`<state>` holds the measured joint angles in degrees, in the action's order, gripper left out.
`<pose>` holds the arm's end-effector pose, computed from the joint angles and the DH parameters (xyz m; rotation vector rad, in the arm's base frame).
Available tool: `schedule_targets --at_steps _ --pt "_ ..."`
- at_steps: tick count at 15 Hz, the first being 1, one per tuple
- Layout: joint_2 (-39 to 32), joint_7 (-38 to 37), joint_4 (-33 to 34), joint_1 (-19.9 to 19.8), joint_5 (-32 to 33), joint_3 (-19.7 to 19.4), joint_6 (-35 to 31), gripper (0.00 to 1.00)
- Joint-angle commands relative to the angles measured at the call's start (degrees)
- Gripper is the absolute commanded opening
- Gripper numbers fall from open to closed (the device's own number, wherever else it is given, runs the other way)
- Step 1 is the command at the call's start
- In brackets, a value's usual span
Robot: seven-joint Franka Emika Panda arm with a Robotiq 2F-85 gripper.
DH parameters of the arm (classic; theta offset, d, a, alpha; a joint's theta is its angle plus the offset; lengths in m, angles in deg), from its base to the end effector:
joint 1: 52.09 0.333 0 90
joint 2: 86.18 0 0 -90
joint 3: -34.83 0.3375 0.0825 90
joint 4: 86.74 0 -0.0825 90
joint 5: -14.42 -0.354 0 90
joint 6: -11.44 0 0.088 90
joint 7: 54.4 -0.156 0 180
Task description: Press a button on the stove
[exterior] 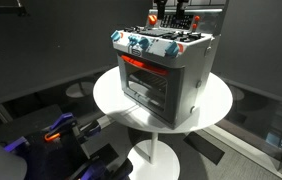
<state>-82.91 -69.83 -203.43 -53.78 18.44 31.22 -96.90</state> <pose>0.4918 -0.0545 0.4467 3.0261 -0.5140 -0.1273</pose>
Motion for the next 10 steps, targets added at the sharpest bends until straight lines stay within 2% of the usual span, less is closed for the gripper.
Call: schedule_targets --at_steps 1,5,10 --pt "5.80 4.84 -4.57 -0.46 0.41 0.43 0.72 1.00" --pt "7.71 7.63 -6.25 -0.61 0.29 0.42 0.66 1.00" --pt "6.16 6.16 -5.22 -0.61 -0.09 0.68 0.57 1.00"
